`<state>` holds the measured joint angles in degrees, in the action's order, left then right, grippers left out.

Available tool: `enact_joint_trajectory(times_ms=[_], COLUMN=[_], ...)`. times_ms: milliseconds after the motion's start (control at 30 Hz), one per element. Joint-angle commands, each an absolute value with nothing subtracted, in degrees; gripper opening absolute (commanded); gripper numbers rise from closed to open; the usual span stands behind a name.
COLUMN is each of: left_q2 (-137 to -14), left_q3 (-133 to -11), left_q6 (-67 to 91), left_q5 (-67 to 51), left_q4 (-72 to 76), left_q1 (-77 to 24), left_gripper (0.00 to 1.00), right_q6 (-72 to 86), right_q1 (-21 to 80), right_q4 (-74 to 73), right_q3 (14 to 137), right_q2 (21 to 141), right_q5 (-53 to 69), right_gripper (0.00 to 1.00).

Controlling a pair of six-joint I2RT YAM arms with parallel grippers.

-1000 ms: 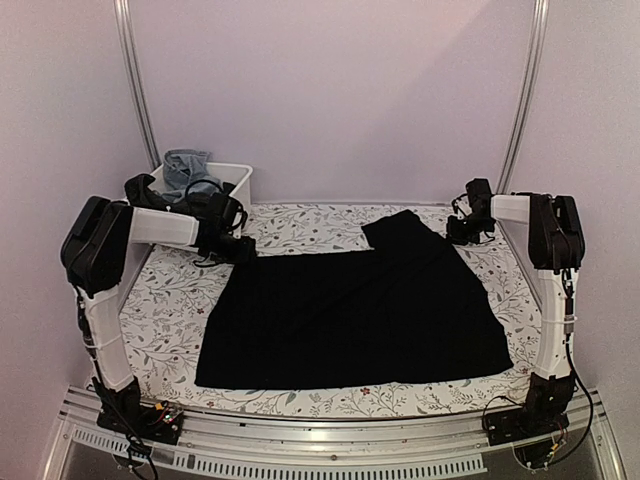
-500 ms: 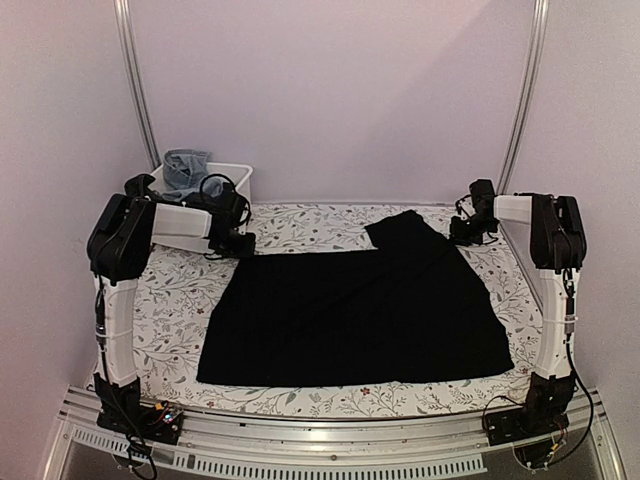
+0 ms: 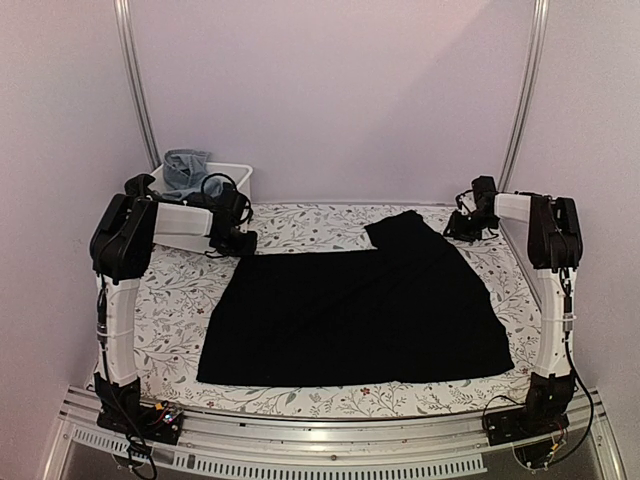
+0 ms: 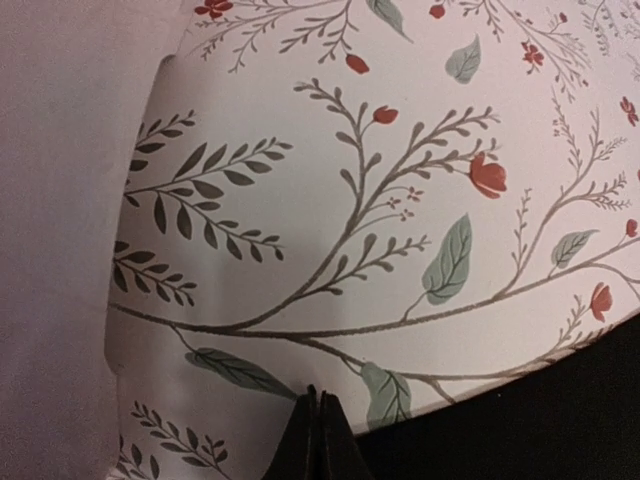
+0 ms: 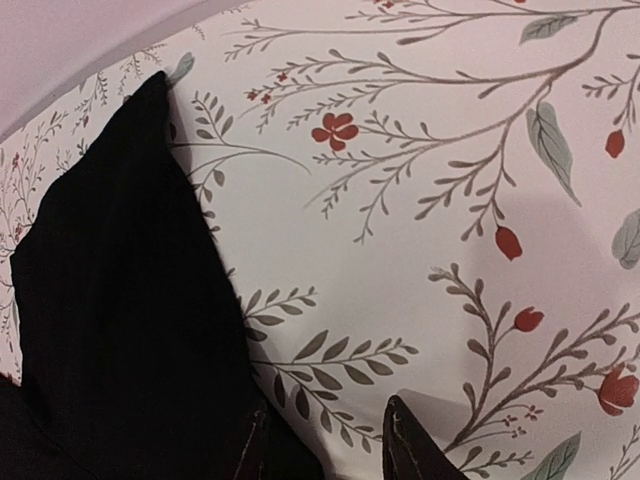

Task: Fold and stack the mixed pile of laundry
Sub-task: Move the 1/3-folded T-shirt to the center of the board, then pick up the 1/3-folded T-shirt from the center of the board.

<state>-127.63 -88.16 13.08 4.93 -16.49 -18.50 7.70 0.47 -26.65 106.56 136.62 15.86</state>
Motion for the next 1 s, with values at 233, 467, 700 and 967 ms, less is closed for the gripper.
enact_joint_trajectory(times_ms=[233, 467, 700, 967], left_q2=[-126.0, -123.8, -121.8, -118.1], left_q3=[-88.4, -87.0, -85.6, -82.4], left_q6=[13.8, 14.0, 14.3, 14.5], left_q5=[3.4, 3.9, 3.8, 3.8], left_q4=[-17.3, -16.6, -15.2, -13.1], left_q1=[-17.9, -18.0, -18.0, -18.1], left_gripper=[0.00, 0.00, 0.00, 0.00], right_q6=[5.8, 4.1, 4.3, 6.6], right_q1=[1.0, 2.8, 3.0, 2.9], right_q4=[-29.8, -31.4, -30.8, -26.4], right_q3=[110.8, 112.4, 111.5, 106.4], right_q2=[141.9, 143.3, 140.2, 131.2], right_q5=[23.1, 22.5, 21.6, 21.0], right_gripper=[0.36, 0.21, 0.00, 0.00])
